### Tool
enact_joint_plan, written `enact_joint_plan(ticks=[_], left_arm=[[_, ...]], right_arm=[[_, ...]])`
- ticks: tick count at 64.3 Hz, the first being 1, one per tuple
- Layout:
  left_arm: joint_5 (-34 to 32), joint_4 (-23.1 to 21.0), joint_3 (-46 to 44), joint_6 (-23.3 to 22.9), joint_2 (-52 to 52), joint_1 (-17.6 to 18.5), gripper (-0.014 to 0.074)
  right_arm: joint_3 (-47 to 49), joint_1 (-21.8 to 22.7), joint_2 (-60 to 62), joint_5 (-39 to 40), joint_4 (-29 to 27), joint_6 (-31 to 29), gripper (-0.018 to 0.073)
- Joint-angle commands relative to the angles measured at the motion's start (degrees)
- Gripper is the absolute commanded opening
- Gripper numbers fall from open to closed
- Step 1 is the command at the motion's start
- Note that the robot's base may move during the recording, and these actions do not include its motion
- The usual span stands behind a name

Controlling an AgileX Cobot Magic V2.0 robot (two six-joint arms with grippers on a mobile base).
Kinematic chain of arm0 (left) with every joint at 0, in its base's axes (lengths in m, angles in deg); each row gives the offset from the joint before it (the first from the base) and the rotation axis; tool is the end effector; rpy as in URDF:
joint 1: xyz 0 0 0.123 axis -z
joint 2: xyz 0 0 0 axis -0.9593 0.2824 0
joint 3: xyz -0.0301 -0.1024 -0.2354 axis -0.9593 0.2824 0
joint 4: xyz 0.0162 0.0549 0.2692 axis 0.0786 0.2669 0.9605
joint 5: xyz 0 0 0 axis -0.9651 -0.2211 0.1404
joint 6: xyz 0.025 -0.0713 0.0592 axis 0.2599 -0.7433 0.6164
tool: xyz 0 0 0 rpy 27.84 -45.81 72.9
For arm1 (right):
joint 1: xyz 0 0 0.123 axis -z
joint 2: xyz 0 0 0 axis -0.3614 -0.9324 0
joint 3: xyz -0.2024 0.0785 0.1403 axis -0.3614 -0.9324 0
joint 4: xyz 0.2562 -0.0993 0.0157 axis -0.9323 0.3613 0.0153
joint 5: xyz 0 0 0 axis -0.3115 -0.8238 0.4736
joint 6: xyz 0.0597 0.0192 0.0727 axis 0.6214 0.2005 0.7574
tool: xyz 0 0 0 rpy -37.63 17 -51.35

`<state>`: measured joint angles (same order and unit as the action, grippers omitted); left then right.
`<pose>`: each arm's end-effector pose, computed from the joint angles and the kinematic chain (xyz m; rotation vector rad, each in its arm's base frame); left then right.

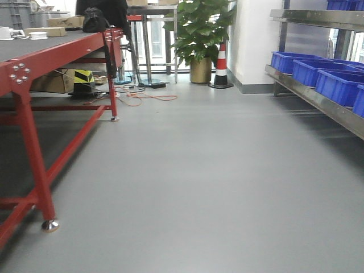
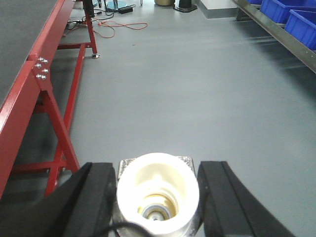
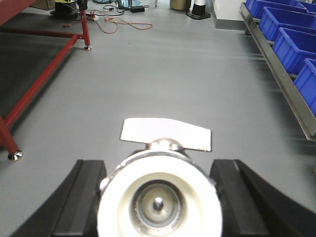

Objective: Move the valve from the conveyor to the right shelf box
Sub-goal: 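Drive the base away from the conveyor holding both valves, then drive up to the metal shelf with blue boxes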

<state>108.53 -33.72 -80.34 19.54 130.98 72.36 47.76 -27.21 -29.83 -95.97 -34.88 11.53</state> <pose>0.2270 0.0009 0.4520 0.0550 1.9142 0.0096 0.2270 0.0305 0.4219 -0.1453 1.8884 0.1353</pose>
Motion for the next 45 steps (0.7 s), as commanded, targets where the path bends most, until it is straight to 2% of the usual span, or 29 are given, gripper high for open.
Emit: enact_joint_plan(ticks=[1, 45], left_arm=[[-3.40, -0.42, -0.45, -0.07, -0.46, 0.28, -0.0111], [-3.50, -0.42, -0.45, -0.07, -0.46, 0.28, -0.0111]], right_arm=[[0.46, 0.26, 0.47, 4.74, 0.41, -0.14, -0.0154], [0.46, 0.26, 0.47, 4.74, 0.41, -0.14, -0.0154]])
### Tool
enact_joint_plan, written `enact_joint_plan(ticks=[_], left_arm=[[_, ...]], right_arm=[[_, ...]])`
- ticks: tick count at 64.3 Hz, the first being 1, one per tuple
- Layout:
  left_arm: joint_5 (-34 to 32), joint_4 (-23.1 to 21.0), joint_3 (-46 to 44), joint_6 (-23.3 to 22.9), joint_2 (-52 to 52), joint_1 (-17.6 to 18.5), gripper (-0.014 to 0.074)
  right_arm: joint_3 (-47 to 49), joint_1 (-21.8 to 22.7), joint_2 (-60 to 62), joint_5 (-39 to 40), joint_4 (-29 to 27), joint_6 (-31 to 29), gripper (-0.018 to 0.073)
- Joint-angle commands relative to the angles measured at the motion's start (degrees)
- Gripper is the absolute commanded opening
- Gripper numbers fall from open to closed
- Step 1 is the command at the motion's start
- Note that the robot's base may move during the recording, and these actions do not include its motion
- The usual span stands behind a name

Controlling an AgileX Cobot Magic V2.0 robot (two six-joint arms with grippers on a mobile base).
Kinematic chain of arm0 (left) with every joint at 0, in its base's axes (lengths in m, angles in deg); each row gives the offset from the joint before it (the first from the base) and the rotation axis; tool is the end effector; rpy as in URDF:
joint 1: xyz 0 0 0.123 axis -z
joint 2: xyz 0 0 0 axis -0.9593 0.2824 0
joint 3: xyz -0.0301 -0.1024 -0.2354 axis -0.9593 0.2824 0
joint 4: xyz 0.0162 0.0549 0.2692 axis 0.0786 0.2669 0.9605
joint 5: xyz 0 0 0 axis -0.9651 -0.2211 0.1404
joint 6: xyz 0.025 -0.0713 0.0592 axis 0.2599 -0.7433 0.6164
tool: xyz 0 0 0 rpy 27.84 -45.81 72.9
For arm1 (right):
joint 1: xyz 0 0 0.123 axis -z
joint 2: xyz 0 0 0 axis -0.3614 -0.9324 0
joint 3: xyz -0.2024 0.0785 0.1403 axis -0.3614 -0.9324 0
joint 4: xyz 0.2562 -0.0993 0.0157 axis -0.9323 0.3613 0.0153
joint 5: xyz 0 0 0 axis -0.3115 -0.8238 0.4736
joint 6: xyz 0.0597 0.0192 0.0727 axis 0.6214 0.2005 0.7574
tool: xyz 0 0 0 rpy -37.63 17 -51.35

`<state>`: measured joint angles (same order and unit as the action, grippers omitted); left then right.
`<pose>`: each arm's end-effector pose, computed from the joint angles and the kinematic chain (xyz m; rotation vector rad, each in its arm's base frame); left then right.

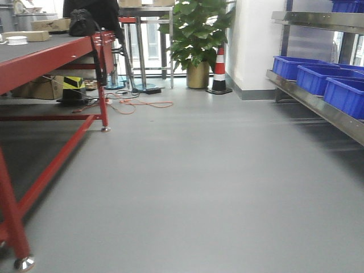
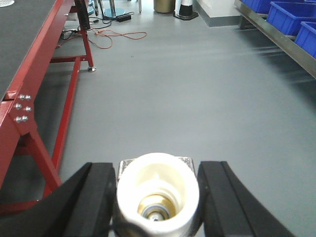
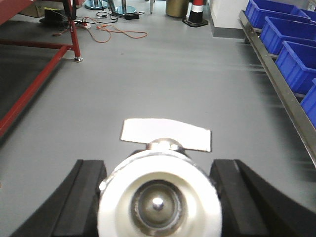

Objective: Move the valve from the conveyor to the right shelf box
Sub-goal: 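Drive up to the metal shelf with blue boxes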

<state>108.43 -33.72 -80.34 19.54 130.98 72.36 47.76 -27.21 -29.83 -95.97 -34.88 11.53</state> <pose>0.2271 0.0009 0.4521 0.0549 1.9124 0.0097 0.2270 0.0305 0.4219 -0.1453 1.8884 0.1353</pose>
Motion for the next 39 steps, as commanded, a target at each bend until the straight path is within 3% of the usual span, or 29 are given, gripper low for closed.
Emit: enact_joint_plan(ticks=[1, 39], left_arm=[[-3.40, -0.42, -0.45, -0.07, -0.46, 0.28, -0.0111], [-3.40, -0.42, -0.45, -0.07, -0.46, 0.28, -0.0111]], right_arm=[[0.46, 0.26, 0.47, 4.74, 0.41, -0.14, -0.0154], [0.46, 0.26, 0.47, 4.74, 0.41, -0.14, -0.0154]])
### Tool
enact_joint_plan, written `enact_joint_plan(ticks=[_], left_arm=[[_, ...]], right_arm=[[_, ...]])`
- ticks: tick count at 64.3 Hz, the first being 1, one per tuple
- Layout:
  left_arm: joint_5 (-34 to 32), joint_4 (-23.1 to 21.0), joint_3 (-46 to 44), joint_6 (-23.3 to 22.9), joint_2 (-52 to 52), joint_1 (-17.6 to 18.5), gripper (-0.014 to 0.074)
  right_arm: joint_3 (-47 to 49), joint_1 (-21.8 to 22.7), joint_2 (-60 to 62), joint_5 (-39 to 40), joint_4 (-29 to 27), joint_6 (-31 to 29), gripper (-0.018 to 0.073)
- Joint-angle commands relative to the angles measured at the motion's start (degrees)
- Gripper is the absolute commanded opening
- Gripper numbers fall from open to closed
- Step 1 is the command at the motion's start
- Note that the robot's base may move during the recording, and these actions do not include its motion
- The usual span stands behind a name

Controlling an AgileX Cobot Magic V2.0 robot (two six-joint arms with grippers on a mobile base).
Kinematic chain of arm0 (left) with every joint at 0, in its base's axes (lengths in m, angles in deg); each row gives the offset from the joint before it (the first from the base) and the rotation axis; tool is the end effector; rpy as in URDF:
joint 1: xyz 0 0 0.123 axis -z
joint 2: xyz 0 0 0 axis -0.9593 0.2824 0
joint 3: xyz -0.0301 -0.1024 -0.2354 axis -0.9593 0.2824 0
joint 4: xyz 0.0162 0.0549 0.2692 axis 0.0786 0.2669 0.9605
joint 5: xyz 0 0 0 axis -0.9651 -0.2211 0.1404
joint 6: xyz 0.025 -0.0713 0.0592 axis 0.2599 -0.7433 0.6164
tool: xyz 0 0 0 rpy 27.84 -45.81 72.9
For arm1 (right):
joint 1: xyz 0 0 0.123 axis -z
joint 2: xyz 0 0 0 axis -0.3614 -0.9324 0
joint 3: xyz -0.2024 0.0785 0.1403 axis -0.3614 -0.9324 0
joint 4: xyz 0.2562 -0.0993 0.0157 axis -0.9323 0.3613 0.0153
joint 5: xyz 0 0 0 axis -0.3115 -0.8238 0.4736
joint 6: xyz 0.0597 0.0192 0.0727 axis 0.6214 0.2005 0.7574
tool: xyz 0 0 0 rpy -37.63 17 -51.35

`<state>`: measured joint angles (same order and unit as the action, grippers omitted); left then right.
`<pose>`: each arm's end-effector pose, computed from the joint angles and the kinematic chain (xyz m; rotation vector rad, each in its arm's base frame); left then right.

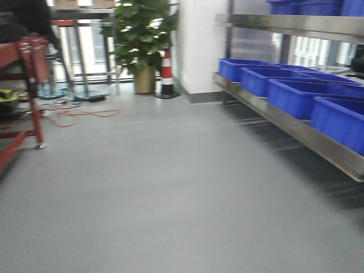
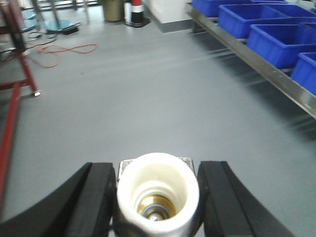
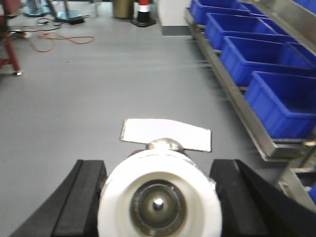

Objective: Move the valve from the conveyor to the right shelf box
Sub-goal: 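Drive up to the metal shelf with blue boxes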

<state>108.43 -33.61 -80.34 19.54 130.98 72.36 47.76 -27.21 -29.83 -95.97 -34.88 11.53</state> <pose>0.2271 0.0010 0.4521 0.0554 1.9125 0.0119 0.2270 0.0305 0.4219 -0.1453 1.8884 0.1353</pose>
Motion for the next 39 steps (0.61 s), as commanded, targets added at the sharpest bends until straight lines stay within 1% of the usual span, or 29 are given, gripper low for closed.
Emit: enact_joint_plan(ticks=[1, 39], left_arm=[[-3.40, -0.54, -0.45, -0.07, -0.46, 0.28, -0.0111], [-3.40, -0.54, -0.45, -0.07, -0.46, 0.28, -0.0111]], right_arm=[[0.46, 0.26, 0.47, 4.74, 0.41, -0.14, -0.0154], [0.46, 0.26, 0.47, 4.74, 0.41, -0.14, -0.0154]])
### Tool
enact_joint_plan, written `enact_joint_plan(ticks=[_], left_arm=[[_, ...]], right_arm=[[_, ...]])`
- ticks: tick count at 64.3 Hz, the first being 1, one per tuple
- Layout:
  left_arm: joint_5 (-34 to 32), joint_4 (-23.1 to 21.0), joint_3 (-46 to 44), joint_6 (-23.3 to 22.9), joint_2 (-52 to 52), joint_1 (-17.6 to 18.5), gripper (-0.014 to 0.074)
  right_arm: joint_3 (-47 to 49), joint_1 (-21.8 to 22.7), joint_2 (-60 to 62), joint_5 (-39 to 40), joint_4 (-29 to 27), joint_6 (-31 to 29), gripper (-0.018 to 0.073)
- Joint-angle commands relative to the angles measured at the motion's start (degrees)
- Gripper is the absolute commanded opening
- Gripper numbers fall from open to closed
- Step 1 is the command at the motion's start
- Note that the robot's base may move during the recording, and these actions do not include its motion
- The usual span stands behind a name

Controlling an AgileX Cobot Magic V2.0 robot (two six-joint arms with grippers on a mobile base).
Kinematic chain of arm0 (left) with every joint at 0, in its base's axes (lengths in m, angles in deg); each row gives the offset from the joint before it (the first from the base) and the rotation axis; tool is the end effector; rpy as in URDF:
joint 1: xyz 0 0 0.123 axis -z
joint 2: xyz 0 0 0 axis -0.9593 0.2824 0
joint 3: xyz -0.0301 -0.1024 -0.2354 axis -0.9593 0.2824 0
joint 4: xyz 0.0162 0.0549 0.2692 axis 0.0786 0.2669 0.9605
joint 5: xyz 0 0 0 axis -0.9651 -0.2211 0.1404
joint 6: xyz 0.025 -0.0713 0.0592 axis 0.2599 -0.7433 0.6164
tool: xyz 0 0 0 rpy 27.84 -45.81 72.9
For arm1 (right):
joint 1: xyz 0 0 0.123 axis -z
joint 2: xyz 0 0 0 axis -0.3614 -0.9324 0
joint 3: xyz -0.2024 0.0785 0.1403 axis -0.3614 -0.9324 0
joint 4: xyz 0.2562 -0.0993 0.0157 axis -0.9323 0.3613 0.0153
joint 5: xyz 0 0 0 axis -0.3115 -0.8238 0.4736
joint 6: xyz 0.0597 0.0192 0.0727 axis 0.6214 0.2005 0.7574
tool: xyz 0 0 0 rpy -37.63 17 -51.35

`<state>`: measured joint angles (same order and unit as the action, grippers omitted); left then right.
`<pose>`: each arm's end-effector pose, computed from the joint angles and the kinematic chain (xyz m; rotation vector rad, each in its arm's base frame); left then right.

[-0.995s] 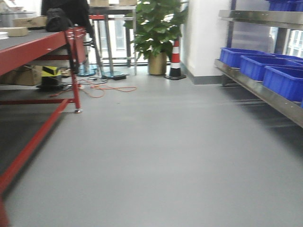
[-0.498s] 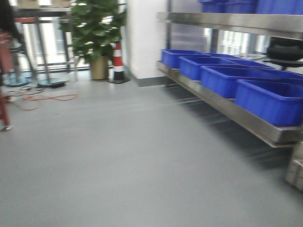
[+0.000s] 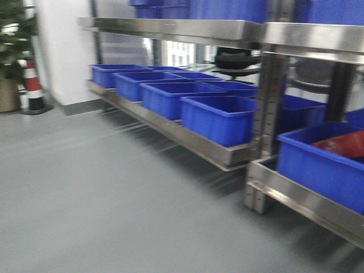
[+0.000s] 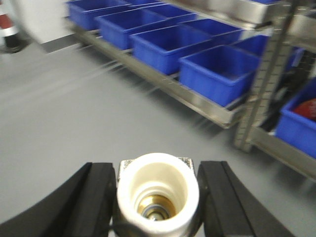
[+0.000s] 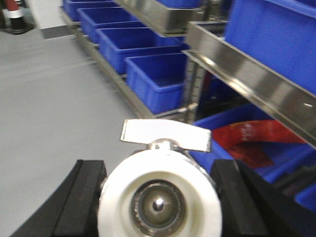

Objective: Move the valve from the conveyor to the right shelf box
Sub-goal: 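Drive up to the metal shelf with blue boxes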

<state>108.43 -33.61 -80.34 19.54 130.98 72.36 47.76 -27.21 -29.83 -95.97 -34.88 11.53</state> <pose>0.2271 0.0010 0.4521 0.0554 1.9125 0.0119 0.2270 0.0305 0.4219 -0.1453 1.8884 0.1353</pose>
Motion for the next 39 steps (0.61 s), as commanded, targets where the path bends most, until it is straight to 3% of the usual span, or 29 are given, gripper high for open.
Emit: enact_joint_plan(ticks=[1, 39], left_arm=[[-3.40, -0.54, -0.45, -0.07, -0.46, 0.28, -0.0111], [-3.40, -0.54, -0.45, -0.07, -0.46, 0.28, -0.0111]], right_arm=[[0.46, 0.26, 0.47, 4.74, 0.41, -0.14, -0.0154], [0.46, 0.26, 0.47, 4.74, 0.41, -0.14, -0.0154]])
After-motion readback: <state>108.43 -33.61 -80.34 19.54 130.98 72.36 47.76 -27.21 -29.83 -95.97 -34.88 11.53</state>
